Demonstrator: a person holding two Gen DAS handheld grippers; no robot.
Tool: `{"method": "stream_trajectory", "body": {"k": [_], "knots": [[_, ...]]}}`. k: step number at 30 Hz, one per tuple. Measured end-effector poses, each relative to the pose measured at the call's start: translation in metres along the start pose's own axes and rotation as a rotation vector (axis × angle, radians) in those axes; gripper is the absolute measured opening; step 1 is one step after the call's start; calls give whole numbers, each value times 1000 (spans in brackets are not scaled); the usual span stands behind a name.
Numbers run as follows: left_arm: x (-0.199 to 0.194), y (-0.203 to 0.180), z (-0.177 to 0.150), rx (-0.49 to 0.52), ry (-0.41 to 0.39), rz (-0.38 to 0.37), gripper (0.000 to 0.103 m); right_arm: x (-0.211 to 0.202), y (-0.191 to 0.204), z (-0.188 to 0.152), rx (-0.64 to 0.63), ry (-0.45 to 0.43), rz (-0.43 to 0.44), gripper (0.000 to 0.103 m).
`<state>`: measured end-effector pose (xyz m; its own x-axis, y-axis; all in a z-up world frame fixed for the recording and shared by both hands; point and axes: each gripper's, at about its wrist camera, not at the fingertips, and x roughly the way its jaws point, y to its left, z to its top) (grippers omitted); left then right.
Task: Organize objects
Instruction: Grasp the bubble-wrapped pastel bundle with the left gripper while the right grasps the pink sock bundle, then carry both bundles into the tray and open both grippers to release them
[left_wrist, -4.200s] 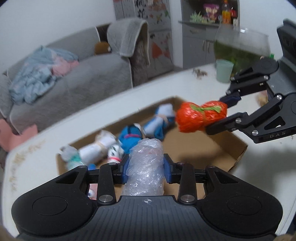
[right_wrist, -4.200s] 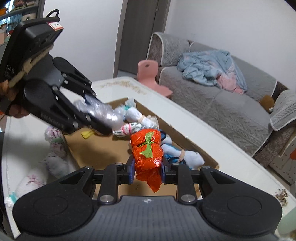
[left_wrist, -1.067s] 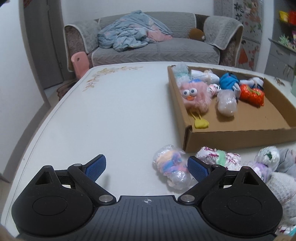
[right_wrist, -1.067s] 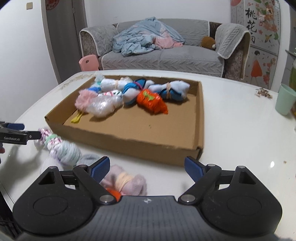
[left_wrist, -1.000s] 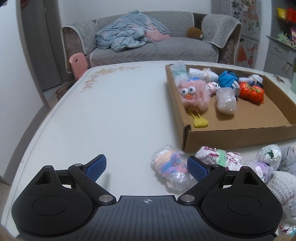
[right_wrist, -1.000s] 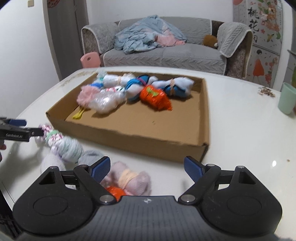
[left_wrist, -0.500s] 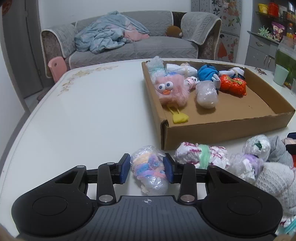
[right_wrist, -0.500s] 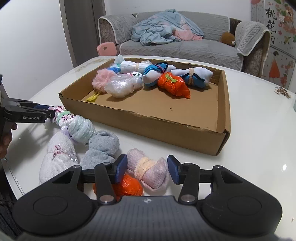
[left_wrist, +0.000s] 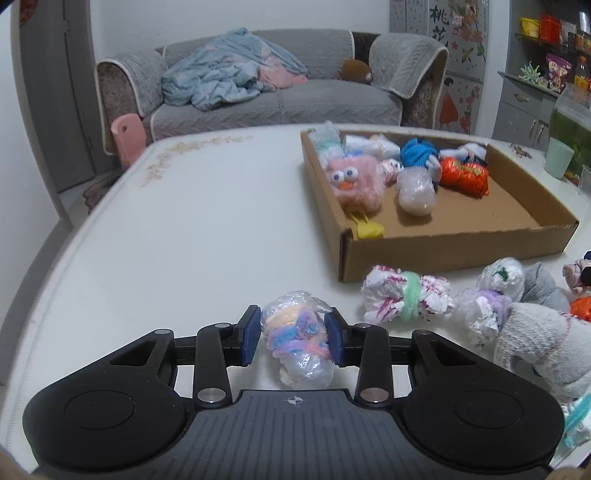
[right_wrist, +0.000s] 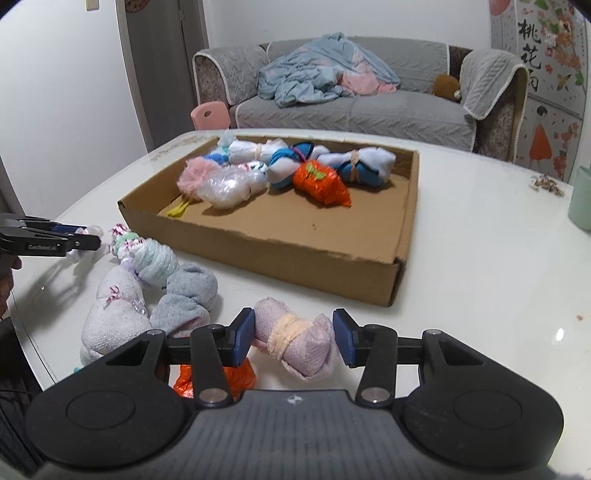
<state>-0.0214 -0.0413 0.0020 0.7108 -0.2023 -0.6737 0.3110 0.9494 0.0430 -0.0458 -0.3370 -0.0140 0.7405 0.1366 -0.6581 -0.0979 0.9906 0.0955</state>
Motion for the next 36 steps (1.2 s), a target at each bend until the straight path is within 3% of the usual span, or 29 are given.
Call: {"method": "stream_trajectory", "body": {"k": [11, 21, 28, 36], "knots": [[-50, 7, 20, 14, -83, 6, 44, -33, -27, 29, -8, -88, -46, 43], [-60, -25, 80, 62, -171, -67, 44, -27, -48, 90, -60, -158, -56, 43], [-44, -67, 124, 125, -198, -133, 44, -14, -49, 116, -92, -161, -41, 43], [16, -127, 157, 188, -94, -234, 44, 17, -47, 138, -108, -116, -4, 43]]}}
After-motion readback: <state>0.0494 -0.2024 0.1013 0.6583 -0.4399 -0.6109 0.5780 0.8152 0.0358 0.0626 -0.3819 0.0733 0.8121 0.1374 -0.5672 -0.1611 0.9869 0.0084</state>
